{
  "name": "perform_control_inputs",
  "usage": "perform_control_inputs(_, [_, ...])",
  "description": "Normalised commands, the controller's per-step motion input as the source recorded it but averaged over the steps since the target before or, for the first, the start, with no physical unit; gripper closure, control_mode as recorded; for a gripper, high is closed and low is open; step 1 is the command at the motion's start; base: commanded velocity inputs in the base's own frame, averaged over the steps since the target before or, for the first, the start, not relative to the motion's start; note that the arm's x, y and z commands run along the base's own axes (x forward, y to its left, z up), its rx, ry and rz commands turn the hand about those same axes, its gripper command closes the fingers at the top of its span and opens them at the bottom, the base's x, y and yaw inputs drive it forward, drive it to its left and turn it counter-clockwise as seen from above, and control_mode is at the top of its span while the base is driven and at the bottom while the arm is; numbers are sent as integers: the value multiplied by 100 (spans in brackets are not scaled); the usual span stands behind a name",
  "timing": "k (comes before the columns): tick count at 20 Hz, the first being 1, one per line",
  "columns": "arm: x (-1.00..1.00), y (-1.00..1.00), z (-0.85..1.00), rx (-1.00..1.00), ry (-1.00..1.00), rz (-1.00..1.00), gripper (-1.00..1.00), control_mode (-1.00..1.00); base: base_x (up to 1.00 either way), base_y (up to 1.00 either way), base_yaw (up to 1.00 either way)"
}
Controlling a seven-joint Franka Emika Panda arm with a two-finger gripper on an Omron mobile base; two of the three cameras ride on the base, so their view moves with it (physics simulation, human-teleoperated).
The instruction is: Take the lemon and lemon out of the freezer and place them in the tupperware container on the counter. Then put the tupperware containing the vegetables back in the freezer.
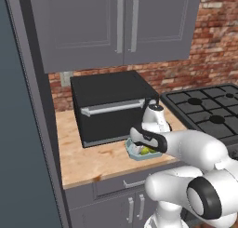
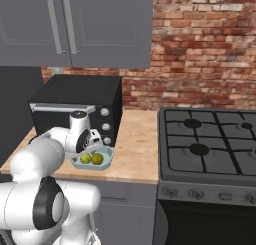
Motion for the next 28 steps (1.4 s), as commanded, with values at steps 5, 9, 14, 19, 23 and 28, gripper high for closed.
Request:
perform_control_inputs(5, [-1,10,36,0,0,0,-100,-100,0,0,0])
perform_control_inputs(9, [-1,29,65,0,5,-2,-100,-100,0,0,0])
perform_control_inputs(14, [-4,24,11,0,11,-8,-100,-100,0,0,0])
perform_control_inputs(19, [-7,15,-14,0,10,-12,-100,-100,0,0,0])
perform_control_inputs(23, [-3,30,-20,0,2,-14,-100,-100,0,0,0])
perform_control_inputs(28, [0,20,-34,-3,0,-11,-100,-100,0,0,0])
